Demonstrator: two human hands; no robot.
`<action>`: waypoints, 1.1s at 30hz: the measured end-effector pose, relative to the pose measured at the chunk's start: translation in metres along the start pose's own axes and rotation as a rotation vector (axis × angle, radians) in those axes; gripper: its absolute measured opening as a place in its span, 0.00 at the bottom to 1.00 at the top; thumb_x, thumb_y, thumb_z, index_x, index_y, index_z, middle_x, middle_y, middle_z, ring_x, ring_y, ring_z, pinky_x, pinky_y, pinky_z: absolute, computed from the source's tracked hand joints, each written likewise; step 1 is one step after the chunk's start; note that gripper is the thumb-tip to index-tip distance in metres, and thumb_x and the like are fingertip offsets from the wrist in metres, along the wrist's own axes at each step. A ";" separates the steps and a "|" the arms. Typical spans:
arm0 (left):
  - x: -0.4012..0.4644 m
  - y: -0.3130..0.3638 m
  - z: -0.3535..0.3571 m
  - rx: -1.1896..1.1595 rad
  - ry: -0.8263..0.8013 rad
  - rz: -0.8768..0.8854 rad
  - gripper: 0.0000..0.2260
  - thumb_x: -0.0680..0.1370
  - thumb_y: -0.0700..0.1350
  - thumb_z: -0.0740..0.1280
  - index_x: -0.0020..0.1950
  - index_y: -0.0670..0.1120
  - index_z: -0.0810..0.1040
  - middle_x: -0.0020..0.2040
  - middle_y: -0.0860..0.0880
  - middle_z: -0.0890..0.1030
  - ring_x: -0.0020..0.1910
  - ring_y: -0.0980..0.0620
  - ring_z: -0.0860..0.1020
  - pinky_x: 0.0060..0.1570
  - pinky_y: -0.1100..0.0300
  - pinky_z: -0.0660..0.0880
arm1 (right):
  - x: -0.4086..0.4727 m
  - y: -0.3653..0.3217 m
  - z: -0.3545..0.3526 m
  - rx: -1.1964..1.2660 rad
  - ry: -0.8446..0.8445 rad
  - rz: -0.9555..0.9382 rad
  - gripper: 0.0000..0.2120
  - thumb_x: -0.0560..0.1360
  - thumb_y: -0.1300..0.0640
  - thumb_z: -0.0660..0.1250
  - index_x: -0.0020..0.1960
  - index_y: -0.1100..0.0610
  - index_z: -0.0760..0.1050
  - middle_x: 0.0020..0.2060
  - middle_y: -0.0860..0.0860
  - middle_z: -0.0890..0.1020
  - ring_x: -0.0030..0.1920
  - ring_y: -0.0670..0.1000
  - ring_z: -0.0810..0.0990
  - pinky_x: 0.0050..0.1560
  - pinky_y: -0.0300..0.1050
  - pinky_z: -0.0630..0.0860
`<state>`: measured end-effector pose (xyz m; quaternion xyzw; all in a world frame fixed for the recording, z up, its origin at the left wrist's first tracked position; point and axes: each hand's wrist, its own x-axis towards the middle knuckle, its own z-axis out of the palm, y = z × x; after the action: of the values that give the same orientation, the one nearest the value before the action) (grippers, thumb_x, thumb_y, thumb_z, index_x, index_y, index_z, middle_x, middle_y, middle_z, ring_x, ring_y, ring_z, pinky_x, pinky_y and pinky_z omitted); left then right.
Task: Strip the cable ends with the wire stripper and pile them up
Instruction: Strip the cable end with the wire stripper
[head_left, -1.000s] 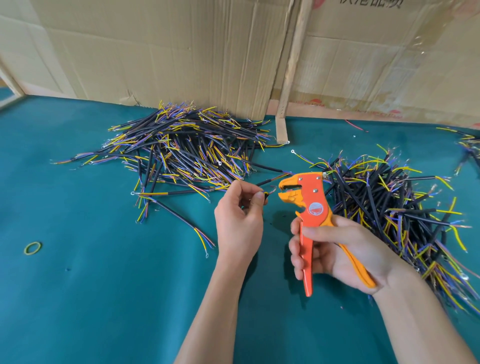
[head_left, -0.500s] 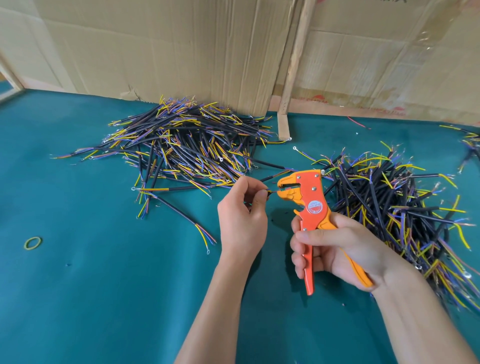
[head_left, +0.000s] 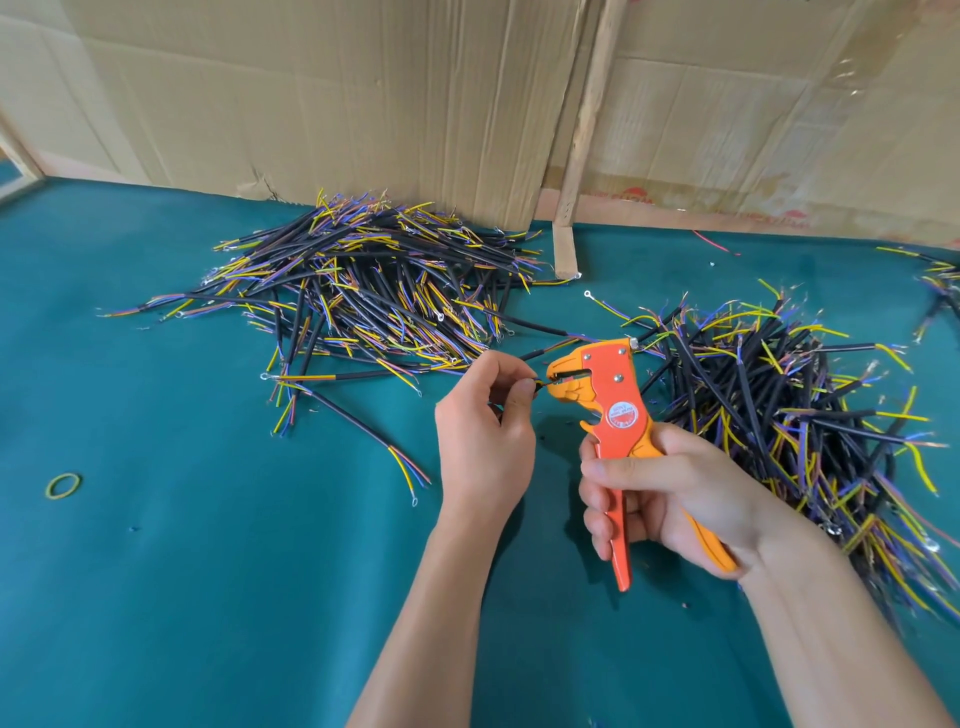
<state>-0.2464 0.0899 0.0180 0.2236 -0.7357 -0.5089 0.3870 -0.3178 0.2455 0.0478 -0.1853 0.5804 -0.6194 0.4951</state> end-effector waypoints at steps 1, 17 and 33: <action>0.000 0.000 0.000 0.005 0.000 0.002 0.10 0.77 0.32 0.68 0.43 0.47 0.78 0.36 0.57 0.80 0.38 0.58 0.78 0.40 0.71 0.70 | 0.000 0.000 0.000 -0.001 0.002 0.001 0.08 0.70 0.61 0.75 0.45 0.61 0.76 0.35 0.61 0.75 0.33 0.60 0.76 0.34 0.55 0.79; 0.000 0.001 -0.002 -0.014 -0.005 0.004 0.08 0.77 0.32 0.68 0.44 0.44 0.79 0.37 0.54 0.81 0.39 0.56 0.78 0.41 0.68 0.72 | 0.004 0.001 0.004 0.024 0.138 -0.009 0.18 0.72 0.52 0.77 0.35 0.55 0.70 0.26 0.54 0.66 0.21 0.52 0.64 0.24 0.42 0.66; -0.001 0.037 0.005 -0.165 0.051 -0.134 0.11 0.79 0.34 0.63 0.50 0.51 0.75 0.39 0.52 0.79 0.38 0.44 0.80 0.43 0.49 0.78 | 0.018 0.013 -0.011 0.322 0.133 -0.044 0.33 0.56 0.52 0.86 0.57 0.63 0.83 0.45 0.67 0.82 0.40 0.65 0.83 0.44 0.61 0.82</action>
<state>-0.2475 0.1081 0.0510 0.2525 -0.6647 -0.5866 0.3877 -0.3290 0.2386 0.0276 -0.0751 0.5009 -0.7259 0.4654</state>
